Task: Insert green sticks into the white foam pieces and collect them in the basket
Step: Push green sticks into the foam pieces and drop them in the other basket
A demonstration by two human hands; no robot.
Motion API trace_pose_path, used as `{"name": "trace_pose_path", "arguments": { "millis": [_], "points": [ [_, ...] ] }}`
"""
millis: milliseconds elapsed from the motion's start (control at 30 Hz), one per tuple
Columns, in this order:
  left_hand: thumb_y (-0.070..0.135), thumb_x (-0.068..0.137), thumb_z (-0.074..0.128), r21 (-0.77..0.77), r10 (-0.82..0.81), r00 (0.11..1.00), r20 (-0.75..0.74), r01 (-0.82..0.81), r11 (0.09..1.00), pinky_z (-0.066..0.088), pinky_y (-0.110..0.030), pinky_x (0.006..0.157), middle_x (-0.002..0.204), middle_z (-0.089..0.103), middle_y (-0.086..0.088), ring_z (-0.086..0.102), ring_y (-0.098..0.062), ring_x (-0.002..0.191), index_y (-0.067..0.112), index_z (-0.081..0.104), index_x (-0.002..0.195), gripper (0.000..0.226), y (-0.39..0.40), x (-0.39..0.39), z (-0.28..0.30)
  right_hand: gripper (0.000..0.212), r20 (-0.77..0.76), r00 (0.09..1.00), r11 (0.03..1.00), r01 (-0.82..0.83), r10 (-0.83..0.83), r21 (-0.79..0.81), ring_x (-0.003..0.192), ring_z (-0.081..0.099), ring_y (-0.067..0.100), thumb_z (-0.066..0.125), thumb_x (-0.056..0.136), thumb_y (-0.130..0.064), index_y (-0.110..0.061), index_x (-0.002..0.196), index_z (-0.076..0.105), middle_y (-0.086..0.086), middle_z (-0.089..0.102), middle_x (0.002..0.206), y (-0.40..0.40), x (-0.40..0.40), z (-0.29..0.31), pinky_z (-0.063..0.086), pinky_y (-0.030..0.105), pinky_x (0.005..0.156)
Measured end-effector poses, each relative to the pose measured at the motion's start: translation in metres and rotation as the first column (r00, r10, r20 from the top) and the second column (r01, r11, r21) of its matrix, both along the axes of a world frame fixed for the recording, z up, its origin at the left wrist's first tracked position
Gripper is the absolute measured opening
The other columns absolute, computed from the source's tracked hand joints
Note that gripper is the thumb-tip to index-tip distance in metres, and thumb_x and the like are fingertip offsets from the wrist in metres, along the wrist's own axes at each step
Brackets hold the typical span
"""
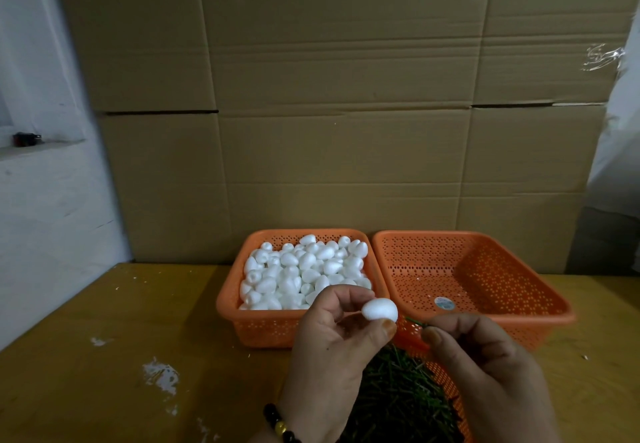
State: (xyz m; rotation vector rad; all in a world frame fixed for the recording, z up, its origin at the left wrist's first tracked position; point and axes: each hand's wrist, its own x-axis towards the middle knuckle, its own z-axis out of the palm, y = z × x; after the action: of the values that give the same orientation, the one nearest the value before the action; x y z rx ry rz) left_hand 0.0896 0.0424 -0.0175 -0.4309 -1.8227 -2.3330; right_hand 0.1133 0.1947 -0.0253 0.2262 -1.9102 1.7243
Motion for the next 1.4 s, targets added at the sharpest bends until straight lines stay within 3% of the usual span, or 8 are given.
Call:
{"name": "trace_pose_path", "arguments": {
  "millis": [100, 200, 333, 433, 567, 867, 1400],
  "points": [
    [0.025, 0.055, 0.085, 0.095, -0.047, 0.996, 0.074, 0.040, 0.995, 0.057, -0.038, 0.081, 0.102, 0.071, -0.010, 0.068, -0.029, 0.096, 0.024, 0.073, 0.084, 0.032, 0.001, 0.001, 0.003, 0.016, -0.004, 1.000, 0.999, 0.018, -0.018, 0.044, 0.067, 0.063, 0.033, 0.069, 0.064, -0.026, -0.023, 0.079, 0.071, 0.014, 0.068, 0.072, 0.000, 0.002, 0.002, 0.052, 0.040, 0.060],
    [0.012, 0.062, 0.088, 0.224, -0.133, 0.978, 0.163, 0.095, 0.970, 0.056, -0.029, 0.069, 0.100, 0.072, -0.016, 0.070, -0.026, 0.085, 0.014, 0.073, 0.089, 0.031, 0.001, 0.002, 0.006, 0.016, -0.017, 0.999, 0.995, 0.043, -0.042, 0.093, 0.067, 0.064, 0.028, 0.068, 0.064, -0.030, -0.026, 0.079, 0.070, 0.011, 0.069, 0.073, 0.001, 0.003, 0.003, 0.052, 0.041, 0.060],
    [0.012, 0.064, 0.075, 0.355, -0.271, 0.929, 0.252, 0.171, 0.919, 0.056, -0.028, 0.064, 0.093, 0.071, -0.017, 0.069, -0.022, 0.076, -0.001, 0.061, 0.110, 0.049, 0.002, 0.006, 0.009, 0.021, -0.041, 0.997, 0.985, 0.077, -0.072, 0.153, 0.068, 0.066, 0.019, 0.067, 0.062, -0.038, -0.029, 0.081, 0.070, 0.006, 0.070, 0.075, 0.002, 0.002, 0.001, 0.053, 0.039, 0.059],
    [0.011, 0.066, 0.073, 0.397, -0.323, 0.902, 0.286, 0.196, 0.897, 0.056, -0.028, 0.060, 0.090, 0.071, -0.017, 0.069, -0.021, 0.073, -0.004, 0.059, 0.111, 0.049, 0.003, 0.008, 0.010, 0.023, -0.081, 0.994, 0.979, 0.090, -0.077, 0.181, 0.071, 0.066, 0.020, 0.067, 0.063, -0.041, -0.028, 0.081, 0.070, 0.005, 0.070, 0.077, 0.003, 0.002, 0.000, 0.055, 0.042, 0.062],
    [0.011, 0.063, 0.074, 0.411, -0.351, 0.885, 0.305, 0.211, 0.887, 0.057, -0.028, 0.059, 0.086, 0.071, -0.017, 0.069, -0.020, 0.070, -0.004, 0.061, 0.106, 0.047, 0.005, 0.009, 0.010, 0.015, -0.135, 0.986, 0.965, 0.127, -0.097, 0.231, 0.071, 0.067, 0.016, 0.067, 0.064, -0.039, -0.028, 0.072, 0.071, 0.000, 0.071, 0.078, 0.003, 0.001, 0.001, 0.054, 0.041, 0.062],
    [0.009, 0.061, 0.075, 0.394, -0.339, 0.881, 0.329, 0.198, 0.897, 0.057, -0.029, 0.058, 0.083, 0.070, -0.017, 0.069, -0.021, 0.069, -0.002, 0.061, 0.104, 0.047, 0.008, 0.010, 0.009, 0.018, -0.228, 0.968, 0.940, 0.175, -0.110, 0.292, 0.068, 0.065, 0.006, 0.071, 0.066, -0.026, -0.035, 0.080, 0.068, -0.012, 0.068, 0.075, 0.003, 0.001, 0.001, 0.051, 0.021, 0.062],
    [0.004, 0.064, 0.076, 0.381, -0.340, 0.887, 0.314, 0.210, 0.900, 0.057, -0.031, 0.062, 0.087, 0.071, -0.019, 0.071, -0.024, 0.074, -0.002, 0.064, 0.094, 0.033, 0.009, 0.011, 0.008, 0.016, -0.197, 0.976, 0.944, 0.147, -0.090, 0.296, 0.070, 0.068, 0.010, 0.068, 0.067, -0.034, -0.034, 0.083, 0.070, -0.008, 0.070, 0.076, 0.001, 0.003, 0.002, 0.054, 0.034, 0.062]
  ]
}}
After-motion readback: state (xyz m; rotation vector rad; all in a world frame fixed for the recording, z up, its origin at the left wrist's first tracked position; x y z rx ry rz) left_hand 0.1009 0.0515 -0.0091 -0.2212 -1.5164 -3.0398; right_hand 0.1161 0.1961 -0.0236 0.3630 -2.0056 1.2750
